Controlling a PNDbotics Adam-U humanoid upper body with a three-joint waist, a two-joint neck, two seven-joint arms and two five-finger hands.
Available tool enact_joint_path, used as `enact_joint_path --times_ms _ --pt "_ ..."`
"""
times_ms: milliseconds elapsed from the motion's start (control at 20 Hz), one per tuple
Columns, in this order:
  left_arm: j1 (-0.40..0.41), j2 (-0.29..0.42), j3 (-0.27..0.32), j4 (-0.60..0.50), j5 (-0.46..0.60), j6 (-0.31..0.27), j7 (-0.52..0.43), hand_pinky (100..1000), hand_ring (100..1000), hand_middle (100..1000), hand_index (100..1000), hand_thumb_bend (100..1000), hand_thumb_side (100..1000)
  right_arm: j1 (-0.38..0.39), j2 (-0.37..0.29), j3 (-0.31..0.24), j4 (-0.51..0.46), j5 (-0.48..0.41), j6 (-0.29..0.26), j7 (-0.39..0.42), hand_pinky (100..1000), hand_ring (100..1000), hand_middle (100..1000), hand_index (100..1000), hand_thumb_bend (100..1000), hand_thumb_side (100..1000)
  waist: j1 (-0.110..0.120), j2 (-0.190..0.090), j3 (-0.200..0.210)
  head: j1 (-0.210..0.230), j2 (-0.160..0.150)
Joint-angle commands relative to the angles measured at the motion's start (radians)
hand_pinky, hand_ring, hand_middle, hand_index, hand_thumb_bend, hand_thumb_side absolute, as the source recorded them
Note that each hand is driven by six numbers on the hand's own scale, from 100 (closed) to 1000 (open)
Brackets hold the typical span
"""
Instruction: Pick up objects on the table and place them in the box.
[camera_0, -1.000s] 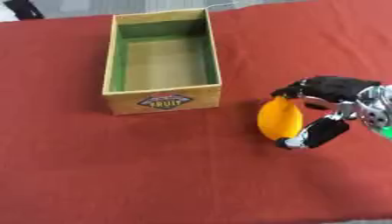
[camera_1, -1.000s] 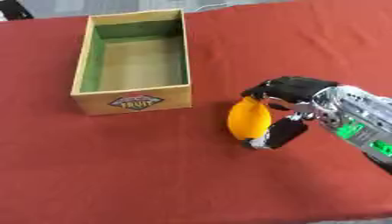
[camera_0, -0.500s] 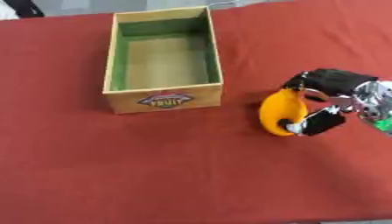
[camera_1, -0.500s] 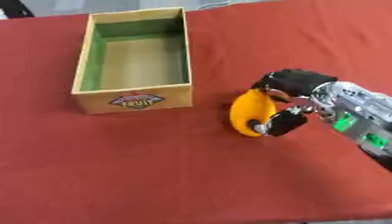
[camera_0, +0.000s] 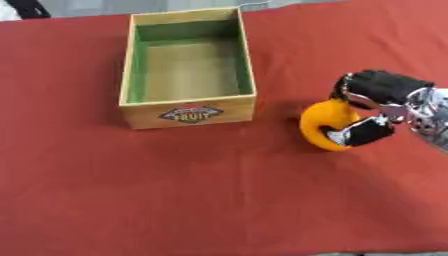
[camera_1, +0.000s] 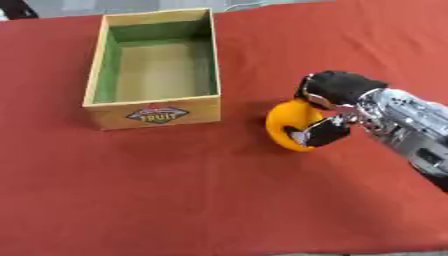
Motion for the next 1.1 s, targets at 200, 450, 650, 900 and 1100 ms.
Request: enact_joint_path --times_ms 200,450,650,900,1100 --pt "-0.016 0.02 0.008 -0.019 -0.001 -0.004 -0.001 616 684 734 913 187 1000 -0.042 -0.03 -0.043 -0.051 -0.025 0.033 -0.047 593 618 386 344 100 250 -0.008 -0.029 -0.005 0.002 -0.014" --pt "-0.018 0.02 0.006 -0.019 -0.002 -0.006 -0.002 616 684 734 914 187 1000 -0.077 -0.04 -0.053 -0.076 -0.031 0.054 -0.058 590 615 419 398 100 100 -0.013 -0.035 -0.005 -0.001 -0.015" --pt "-0.019 0.02 0.006 -0.019 0.0 -0.007 0.0 615 684 734 914 186 1000 -0.108 -0.04 -0.054 -0.099 -0.033 0.059 -0.052 591 616 421 409 100 100 -0.017 -0.036 -0.004 0.0 -0.016" --pt "-0.026 0.019 0.002 -0.019 0.003 -0.008 -0.004 615 684 734 914 184 1000 -0.173 -0.022 -0.053 -0.107 -0.037 0.072 -0.057 595 614 420 409 100 100 -0.019 -0.038 0.0 0.002 -0.021" --pt "-0.035 0.013 -0.007 -0.019 0.007 -0.009 -0.012 614 684 734 913 183 1000 -0.287 0.033 -0.037 -0.082 -0.038 0.078 -0.055 593 606 410 405 100 124 -0.022 -0.042 0.007 -0.004 -0.025"
